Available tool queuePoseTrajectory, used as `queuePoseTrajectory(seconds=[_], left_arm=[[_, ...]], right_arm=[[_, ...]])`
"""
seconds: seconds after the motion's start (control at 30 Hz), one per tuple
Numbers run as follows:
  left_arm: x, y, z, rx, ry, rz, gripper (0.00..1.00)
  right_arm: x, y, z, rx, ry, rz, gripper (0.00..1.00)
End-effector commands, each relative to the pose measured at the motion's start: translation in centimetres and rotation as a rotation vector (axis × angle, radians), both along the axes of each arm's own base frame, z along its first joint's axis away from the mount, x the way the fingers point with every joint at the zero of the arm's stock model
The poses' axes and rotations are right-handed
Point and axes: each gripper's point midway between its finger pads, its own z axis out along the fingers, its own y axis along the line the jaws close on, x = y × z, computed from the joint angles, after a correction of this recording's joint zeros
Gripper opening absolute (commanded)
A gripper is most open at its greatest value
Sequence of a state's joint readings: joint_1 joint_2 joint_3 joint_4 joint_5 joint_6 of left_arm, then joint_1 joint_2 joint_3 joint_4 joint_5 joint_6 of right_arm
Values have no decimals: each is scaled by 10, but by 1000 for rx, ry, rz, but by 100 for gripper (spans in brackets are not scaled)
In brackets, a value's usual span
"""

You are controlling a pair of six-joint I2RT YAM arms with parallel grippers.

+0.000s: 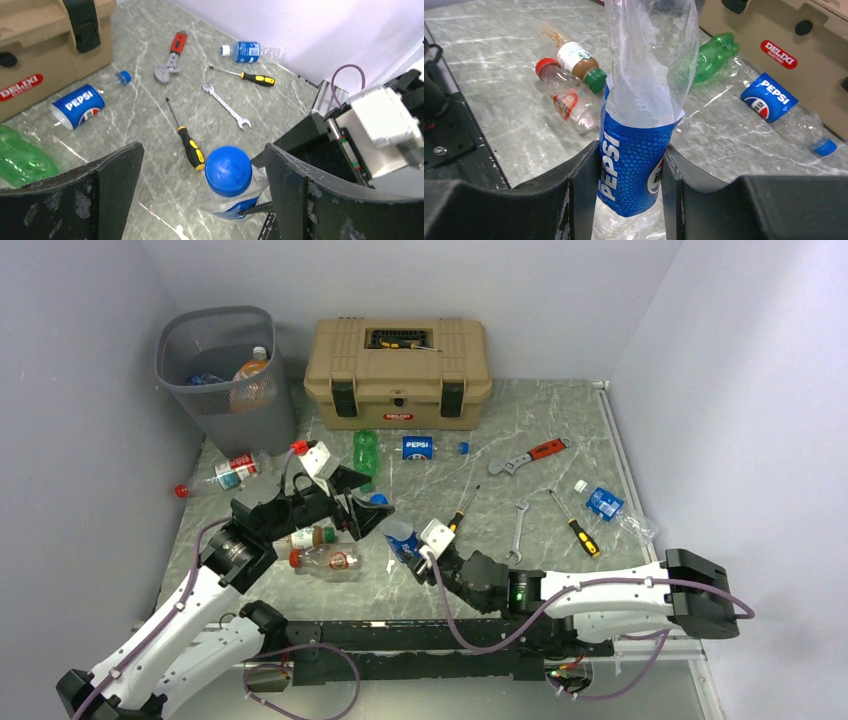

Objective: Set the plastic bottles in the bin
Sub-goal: Pick up the plastic bottle at the center of the board.

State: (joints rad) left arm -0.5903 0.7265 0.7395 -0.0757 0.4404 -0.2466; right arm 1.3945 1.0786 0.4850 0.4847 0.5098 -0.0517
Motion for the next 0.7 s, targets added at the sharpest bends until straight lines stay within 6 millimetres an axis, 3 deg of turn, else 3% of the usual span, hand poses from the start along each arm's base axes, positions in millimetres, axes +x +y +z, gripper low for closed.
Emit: queuePoseTrajectory(seconds=[0.0, 0.2, 0.33, 0.47, 0.67], left_arm=[[-1, 1, 29, -82, -91, -4, 93], [-5, -5, 25, -66, -92, -57, 74], [-1, -7, 20, -51, -61, -55, 80], [-1, -11, 17, -43, -43, -73, 79], [-3, -12, 18, -51, -60, -85, 57]], right_arm=[[10, 0, 29, 53, -89, -100, 0], [10, 1, 32, 68, -104, -114, 0], [9, 1, 38, 96, -106, -112, 0], [7, 5, 42, 113, -108, -101, 0], [3, 11, 43, 104, -118, -86, 0]])
